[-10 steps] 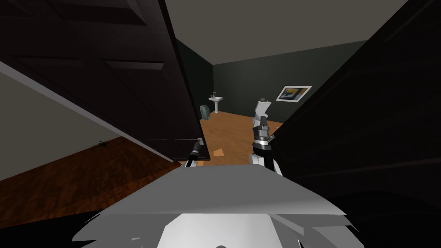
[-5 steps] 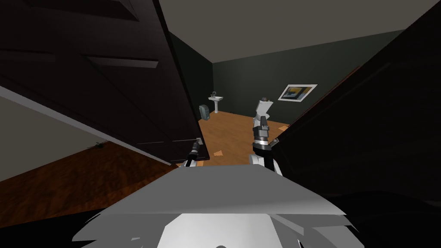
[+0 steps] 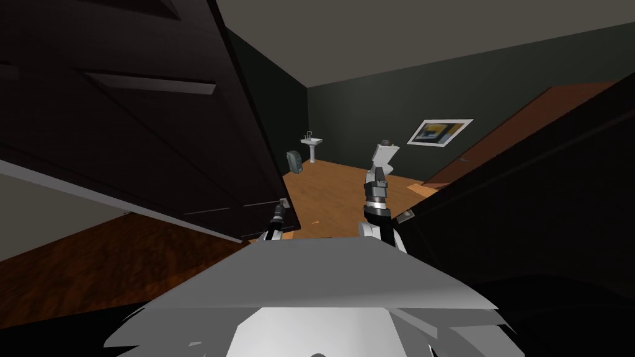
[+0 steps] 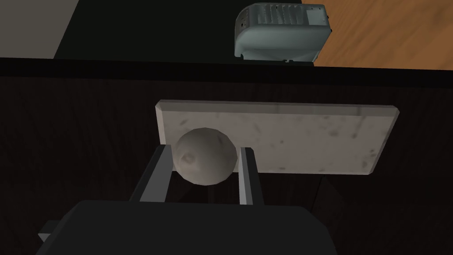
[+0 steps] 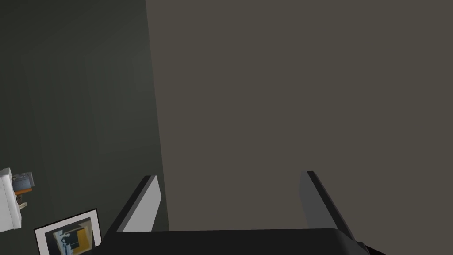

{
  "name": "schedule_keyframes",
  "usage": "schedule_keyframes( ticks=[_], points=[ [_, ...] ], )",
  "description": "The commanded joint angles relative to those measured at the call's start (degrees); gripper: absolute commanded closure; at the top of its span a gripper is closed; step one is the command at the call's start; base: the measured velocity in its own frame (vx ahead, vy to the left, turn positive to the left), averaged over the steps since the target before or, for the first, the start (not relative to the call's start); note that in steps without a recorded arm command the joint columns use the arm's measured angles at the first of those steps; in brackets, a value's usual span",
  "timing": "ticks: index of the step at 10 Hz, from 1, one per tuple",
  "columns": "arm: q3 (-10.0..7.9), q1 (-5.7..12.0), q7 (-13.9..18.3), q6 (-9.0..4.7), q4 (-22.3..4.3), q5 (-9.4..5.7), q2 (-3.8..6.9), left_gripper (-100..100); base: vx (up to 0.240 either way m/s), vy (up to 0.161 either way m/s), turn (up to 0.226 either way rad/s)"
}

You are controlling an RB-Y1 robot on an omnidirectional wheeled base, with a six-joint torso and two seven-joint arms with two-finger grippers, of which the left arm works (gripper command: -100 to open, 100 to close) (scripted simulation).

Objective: Push the door open

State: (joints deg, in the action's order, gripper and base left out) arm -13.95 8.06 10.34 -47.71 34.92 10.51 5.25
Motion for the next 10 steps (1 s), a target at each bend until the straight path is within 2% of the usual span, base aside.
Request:
schedule_keyframes(
  ticks=[1, 5, 10],
  points=[
    [-1.62, 0.85, -0.81, -0.47, -1.57, -1.08, 0.9, 100, 0.187, -0.07, 0.071],
    [-3.04, 0.89, -1.62, -0.19, -1.65, -2.23, 1.06, 100, 0.155, -0.039, 0.032],
    [-5.82, 0.96, -3.19, 0.36, -1.8, -4.46, 1.31, 100, 0.166, -0.059, 0.057]
  ],
)
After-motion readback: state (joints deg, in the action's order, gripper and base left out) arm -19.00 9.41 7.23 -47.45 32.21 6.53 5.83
